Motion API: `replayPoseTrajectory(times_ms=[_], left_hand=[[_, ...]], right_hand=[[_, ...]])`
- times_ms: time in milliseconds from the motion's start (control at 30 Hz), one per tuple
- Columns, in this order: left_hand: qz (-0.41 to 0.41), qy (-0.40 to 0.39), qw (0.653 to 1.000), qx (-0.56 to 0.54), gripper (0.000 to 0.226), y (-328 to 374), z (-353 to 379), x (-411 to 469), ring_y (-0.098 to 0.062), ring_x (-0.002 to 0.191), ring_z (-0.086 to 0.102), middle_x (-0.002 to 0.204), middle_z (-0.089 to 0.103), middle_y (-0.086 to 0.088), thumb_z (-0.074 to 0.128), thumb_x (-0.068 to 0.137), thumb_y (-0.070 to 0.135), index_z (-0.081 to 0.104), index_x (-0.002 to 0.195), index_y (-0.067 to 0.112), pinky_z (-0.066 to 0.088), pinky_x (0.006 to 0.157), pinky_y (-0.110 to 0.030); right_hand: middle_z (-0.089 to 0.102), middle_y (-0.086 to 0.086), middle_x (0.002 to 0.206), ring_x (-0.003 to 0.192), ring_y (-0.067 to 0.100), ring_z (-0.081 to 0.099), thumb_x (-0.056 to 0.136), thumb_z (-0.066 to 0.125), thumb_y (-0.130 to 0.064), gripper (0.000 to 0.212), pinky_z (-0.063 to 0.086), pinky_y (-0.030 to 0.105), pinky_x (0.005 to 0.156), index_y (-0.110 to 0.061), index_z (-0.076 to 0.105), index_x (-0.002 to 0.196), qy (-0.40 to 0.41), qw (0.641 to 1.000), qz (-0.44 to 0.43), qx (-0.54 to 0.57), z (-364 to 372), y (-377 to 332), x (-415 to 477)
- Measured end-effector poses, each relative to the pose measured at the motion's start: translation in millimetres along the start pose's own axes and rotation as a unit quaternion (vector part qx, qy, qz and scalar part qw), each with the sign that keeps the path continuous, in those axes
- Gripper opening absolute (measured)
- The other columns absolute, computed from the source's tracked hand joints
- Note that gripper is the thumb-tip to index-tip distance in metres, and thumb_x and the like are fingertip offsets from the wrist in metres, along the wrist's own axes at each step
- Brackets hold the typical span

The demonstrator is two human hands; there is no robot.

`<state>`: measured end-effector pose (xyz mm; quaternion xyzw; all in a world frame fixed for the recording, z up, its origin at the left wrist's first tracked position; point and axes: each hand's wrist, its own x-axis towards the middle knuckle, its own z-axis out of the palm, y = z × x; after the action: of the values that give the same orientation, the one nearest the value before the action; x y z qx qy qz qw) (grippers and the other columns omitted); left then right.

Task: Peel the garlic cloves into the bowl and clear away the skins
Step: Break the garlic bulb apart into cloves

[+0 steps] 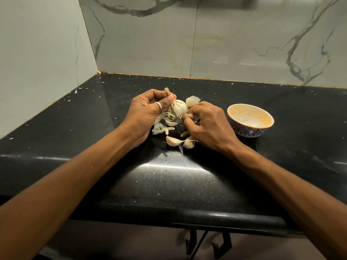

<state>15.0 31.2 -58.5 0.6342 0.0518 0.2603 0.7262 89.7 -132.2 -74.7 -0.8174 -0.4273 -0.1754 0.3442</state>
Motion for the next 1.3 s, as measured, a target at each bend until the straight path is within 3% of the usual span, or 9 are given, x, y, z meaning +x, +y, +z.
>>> replayPoseTrajectory(times_ms=[133, 200, 267, 367, 567, 700, 933, 1300], left_hand=[[0.011, 0.007, 0.998, 0.058, 0.018, -1.6, -3.3, 0.8, -0.031, 0.107, 0.07, 0.104, 0.076, -0.011, 0.076, 0.082, 0.018, 0.071, 0.097, 0.009, 0.054, 0.098, -0.052], [0.021, 0.008, 0.997, 0.077, 0.009, -3.6, -3.0, 1.9, -0.025, 0.099, 0.072, 0.095, 0.077, -0.002, 0.074, 0.087, 0.012, 0.072, 0.096, 0.011, 0.057, 0.095, -0.048], [0.034, 0.005, 0.995, 0.098, 0.007, -4.6, -1.7, 1.3, -0.012, 0.088, 0.071, 0.089, 0.076, 0.004, 0.073, 0.088, 0.009, 0.072, 0.095, 0.012, 0.059, 0.084, -0.033], [0.055, -0.007, 0.99, 0.13, 0.007, -5.0, -0.2, -1.4, -0.005, 0.078, 0.068, 0.085, 0.075, 0.003, 0.074, 0.088, 0.008, 0.073, 0.095, 0.009, 0.055, 0.072, -0.02], [0.073, -0.018, 0.98, 0.186, 0.014, -6.1, 0.5, -4.1, -0.013, 0.084, 0.07, 0.093, 0.076, -0.008, 0.077, 0.086, 0.009, 0.075, 0.098, 0.002, 0.06, 0.084, -0.034], [0.068, -0.026, 0.977, 0.201, 0.01, -7.4, 0.0, -4.6, -0.015, 0.085, 0.072, 0.09, 0.077, -0.006, 0.079, 0.085, 0.011, 0.076, 0.094, 0.008, 0.061, 0.086, -0.04], [0.054, -0.043, 0.975, 0.212, 0.015, -8.3, -1.2, -3.1, -0.022, 0.089, 0.074, 0.09, 0.077, -0.004, 0.081, 0.084, 0.016, 0.076, 0.097, 0.01, 0.061, 0.087, -0.043], [0.031, -0.072, 0.976, 0.201, 0.03, -8.4, -4.9, -0.5, -0.019, 0.097, 0.074, 0.099, 0.078, -0.005, 0.082, 0.079, 0.018, 0.077, 0.107, 0.007, 0.059, 0.093, -0.041]], right_hand=[[0.058, 0.002, 0.096, 0.081, 0.016, 0.054, 0.088, 0.071, -0.033, 0.022, 0.043, 0.022, 0.068, -0.012, 0.064, 0.089, 0.043, 0.999, 0.019, -0.022, -2.4, -2.4, -0.6], [0.055, 0.003, 0.104, 0.086, 0.016, 0.057, 0.087, 0.069, -0.033, 0.023, 0.046, 0.024, 0.072, -0.013, 0.062, 0.097, 0.062, 0.998, 0.011, -0.013, -2.3, -3.8, -1.3], [0.055, 0.005, 0.108, 0.09, 0.018, 0.06, 0.089, 0.066, -0.031, 0.023, 0.052, 0.03, 0.073, -0.013, 0.063, 0.102, 0.07, 0.998, -0.003, 0.0, -2.3, -5.4, -1.8], [0.058, 0.004, 0.104, 0.088, 0.016, 0.06, 0.09, 0.068, -0.027, 0.016, 0.052, 0.031, 0.072, -0.013, 0.066, 0.098, 0.071, 0.997, -0.035, 0.013, -3.1, -6.7, -3.0], [0.06, 0.002, 0.092, 0.081, 0.014, 0.056, 0.088, 0.067, -0.035, 0.021, 0.044, 0.025, 0.07, -0.014, 0.067, 0.09, 0.056, 0.997, -0.04, 0.023, -2.2, -6.8, -3.9], [0.063, 0.0, 0.087, 0.079, 0.015, 0.059, 0.086, 0.067, -0.033, 0.021, 0.045, 0.026, 0.071, -0.012, 0.068, 0.085, 0.046, 0.998, -0.026, 0.024, -2.4, -5.6, -2.9], [0.071, -0.003, 0.088, 0.081, 0.01, 0.064, 0.088, 0.072, -0.025, 0.011, 0.05, 0.023, 0.076, -0.015, 0.074, 0.087, 0.019, 0.998, 0.046, 0.043, -7.0, -6.8, -0.7], [0.068, -0.007, 0.066, 0.06, 0.004, 0.061, 0.089, 0.072, -0.034, 0.021, 0.047, 0.02, 0.056, -0.019, 0.073, 0.075, -0.02, 0.992, 0.11, 0.057, -12.5, -14.4, 10.9]])
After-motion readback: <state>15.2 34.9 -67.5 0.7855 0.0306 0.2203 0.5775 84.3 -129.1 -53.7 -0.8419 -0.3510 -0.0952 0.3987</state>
